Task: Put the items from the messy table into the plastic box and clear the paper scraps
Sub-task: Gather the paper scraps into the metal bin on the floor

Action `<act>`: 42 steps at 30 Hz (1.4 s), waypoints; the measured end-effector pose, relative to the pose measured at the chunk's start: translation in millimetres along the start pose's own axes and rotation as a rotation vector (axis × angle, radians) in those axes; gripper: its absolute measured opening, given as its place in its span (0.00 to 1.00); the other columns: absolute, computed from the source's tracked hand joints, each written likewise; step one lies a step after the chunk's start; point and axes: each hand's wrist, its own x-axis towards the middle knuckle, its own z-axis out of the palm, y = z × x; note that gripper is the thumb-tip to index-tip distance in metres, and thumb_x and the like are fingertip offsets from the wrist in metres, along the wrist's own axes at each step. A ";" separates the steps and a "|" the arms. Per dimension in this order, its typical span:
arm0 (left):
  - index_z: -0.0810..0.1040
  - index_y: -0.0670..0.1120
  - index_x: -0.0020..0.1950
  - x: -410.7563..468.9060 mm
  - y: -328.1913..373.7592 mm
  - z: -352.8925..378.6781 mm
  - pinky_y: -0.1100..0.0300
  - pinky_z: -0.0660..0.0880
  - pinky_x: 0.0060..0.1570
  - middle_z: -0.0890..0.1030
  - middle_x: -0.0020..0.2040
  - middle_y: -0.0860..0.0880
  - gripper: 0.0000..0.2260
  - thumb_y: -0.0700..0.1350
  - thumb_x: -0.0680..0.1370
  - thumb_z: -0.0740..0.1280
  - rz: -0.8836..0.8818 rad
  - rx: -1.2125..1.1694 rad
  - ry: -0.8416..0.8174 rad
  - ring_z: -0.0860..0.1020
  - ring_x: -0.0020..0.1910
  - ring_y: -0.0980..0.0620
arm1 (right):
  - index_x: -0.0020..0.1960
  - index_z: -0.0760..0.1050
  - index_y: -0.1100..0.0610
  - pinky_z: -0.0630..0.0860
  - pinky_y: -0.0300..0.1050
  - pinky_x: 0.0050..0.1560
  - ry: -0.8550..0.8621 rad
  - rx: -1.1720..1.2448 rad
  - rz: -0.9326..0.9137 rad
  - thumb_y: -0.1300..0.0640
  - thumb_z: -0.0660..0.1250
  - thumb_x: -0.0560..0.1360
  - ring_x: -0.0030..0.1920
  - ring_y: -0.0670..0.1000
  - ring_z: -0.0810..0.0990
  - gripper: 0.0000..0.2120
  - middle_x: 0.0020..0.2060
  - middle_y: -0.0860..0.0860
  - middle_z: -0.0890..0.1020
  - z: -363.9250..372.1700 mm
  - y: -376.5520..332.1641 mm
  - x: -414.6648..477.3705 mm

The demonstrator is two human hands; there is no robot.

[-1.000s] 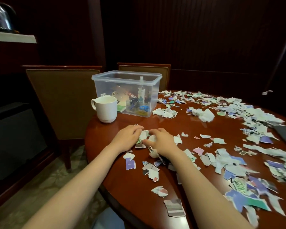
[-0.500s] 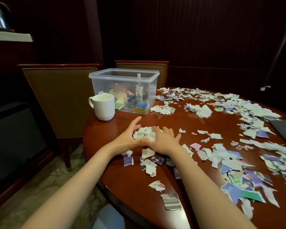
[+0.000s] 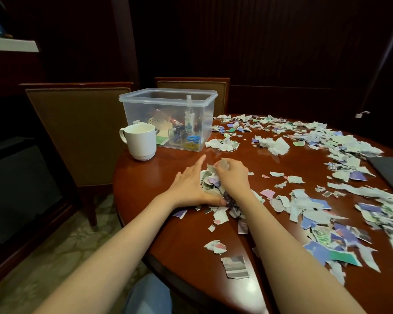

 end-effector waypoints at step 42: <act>0.63 0.46 0.34 -2.0 -11.9 -69.6 0.70 0.54 0.10 0.60 0.14 0.52 0.15 0.40 0.81 0.52 -0.279 -1.861 0.358 0.58 0.10 0.60 | 0.37 0.66 0.62 0.58 0.29 0.11 -0.200 1.189 0.494 0.68 0.55 0.80 0.10 0.44 0.65 0.13 0.29 0.56 0.66 62.2 -95.9 1.9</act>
